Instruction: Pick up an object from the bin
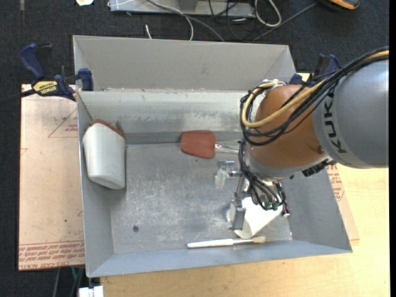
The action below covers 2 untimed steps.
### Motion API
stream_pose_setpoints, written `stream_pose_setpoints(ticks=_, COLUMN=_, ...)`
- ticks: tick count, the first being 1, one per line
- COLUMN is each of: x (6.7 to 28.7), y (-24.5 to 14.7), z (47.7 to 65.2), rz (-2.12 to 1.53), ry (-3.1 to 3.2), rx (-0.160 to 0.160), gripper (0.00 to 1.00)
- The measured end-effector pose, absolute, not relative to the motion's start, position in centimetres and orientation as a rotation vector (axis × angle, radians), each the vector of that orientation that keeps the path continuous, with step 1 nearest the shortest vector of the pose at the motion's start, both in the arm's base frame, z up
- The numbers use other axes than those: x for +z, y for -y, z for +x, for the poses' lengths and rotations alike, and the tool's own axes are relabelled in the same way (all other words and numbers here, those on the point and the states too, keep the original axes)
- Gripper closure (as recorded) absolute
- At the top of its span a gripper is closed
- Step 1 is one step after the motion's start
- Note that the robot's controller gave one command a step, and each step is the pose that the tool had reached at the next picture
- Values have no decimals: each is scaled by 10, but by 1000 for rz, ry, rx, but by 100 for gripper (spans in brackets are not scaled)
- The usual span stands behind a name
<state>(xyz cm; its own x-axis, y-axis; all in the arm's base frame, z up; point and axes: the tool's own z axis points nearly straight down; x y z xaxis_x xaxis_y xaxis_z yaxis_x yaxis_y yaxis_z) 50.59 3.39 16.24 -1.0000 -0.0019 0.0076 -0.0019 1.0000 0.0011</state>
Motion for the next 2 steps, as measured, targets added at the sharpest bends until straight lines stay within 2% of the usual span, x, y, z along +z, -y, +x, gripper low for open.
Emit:
stream_pose_setpoints(ticks=1, x=166, y=-34, z=507, rz=2, ry=3140, rx=-2, gripper=0)
stream_pose_setpoints(ticks=2, x=165, y=-39, z=522, rz=83, ry=3142, rx=-2, gripper=0)
